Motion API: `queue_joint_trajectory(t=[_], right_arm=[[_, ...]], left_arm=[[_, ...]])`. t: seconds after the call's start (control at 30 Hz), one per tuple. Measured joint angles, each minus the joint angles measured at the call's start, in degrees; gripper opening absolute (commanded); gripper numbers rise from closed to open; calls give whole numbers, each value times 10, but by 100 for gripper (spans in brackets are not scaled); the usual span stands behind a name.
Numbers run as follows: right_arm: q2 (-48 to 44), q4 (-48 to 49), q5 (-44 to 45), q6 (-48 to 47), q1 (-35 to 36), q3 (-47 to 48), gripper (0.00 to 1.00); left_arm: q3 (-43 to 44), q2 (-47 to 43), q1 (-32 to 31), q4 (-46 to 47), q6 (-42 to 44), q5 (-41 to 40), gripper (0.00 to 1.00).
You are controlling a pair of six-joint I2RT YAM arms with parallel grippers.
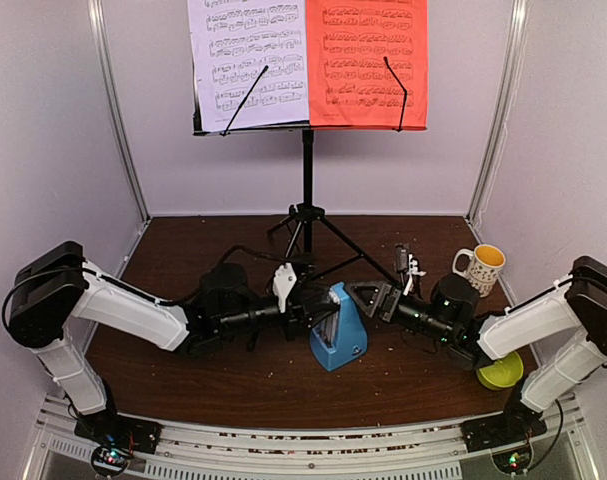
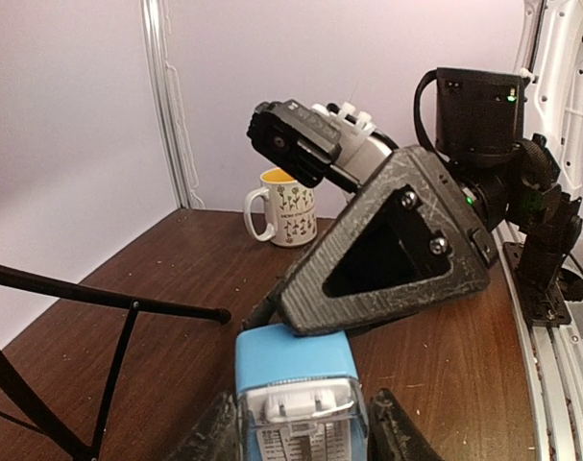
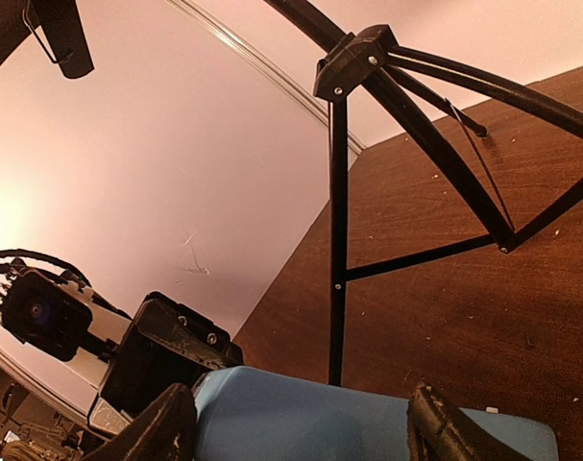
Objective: Set up the instrument practice props
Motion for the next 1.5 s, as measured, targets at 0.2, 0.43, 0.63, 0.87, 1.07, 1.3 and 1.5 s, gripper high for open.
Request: queue_joint_trajectory(t=[0.2, 0.43, 0.63, 0.87, 1.07, 1.3, 1.5], right_arm=[[-10, -6, 0, -14, -4, -2, 83], [-53, -71, -6, -37, -8, 0, 86], [-78, -155, -17, -53, -7, 39, 87], [-75, -183, -23, -55, -6, 62, 82], [-47, -142, -21, -44, -6, 47, 73], [-31, -75, -7, -42, -4, 21, 67], [-17, -42, -12, -47, -25, 12, 66]], left_arm=[[13, 0, -1, -23, 24, -4, 8], [33, 2, -1, -56, 30, 11, 8], [53, 17, -1, -61, 32, 27, 7], [55, 19, -1, -61, 32, 29, 7], [55, 19, -1, -61, 29, 26, 7], [26, 19, 0, -9, 12, 19, 4], [-5, 19, 5, 63, 14, 24, 4]])
